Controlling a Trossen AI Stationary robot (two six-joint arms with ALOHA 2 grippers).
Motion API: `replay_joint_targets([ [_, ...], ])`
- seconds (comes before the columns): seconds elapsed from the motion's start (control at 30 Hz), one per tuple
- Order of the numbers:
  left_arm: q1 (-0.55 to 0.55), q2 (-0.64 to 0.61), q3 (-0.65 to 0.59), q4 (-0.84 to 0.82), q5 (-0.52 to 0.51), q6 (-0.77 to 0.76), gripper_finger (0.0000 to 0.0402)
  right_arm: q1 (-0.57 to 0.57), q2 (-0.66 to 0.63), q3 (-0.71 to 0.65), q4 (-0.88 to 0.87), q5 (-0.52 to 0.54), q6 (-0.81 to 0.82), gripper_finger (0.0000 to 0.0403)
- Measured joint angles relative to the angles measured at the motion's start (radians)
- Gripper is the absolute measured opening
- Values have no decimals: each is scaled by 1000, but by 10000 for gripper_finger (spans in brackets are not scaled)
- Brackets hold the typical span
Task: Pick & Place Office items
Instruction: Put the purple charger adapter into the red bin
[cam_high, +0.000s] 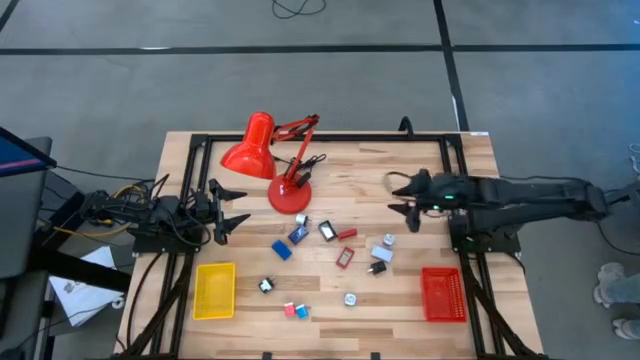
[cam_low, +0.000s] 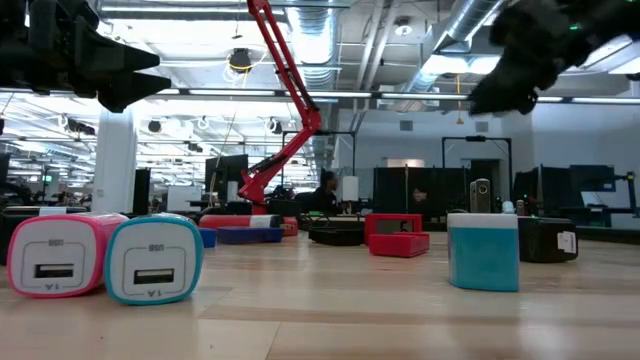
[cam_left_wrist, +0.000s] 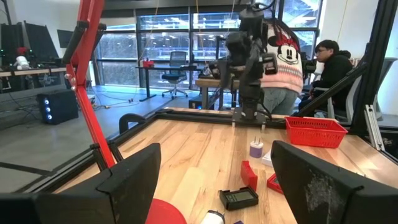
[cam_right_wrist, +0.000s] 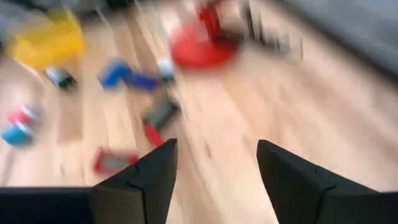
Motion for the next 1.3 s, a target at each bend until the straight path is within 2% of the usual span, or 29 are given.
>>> replay_joint_targets([
  [0.1,0,0,0,0,0,0,301,8,172,113,-203,-2,117,208],
  [0.2,0,0,0,0,0,0,301,26,329,181,-360,-3,158,203],
  [0.37,0,0,0,0,0,0,301,53,530,230,-397,-3,81,198],
  [0.5,0,0,0,0,0,0,301,58,641,294,-396,-4,46,199],
  [0.7,0,0,0,0,0,0,301,56,739,378,-403,-25,71,209],
  [0.83,0,0,0,0,0,6,301,57,783,401,-417,-55,120,246],
  [1.0,0,0,0,0,-1,106,301,43,821,449,-480,-69,208,278],
  [1.3,0,0,0,1,0,106,301,96,822,460,-480,-86,301,286],
])
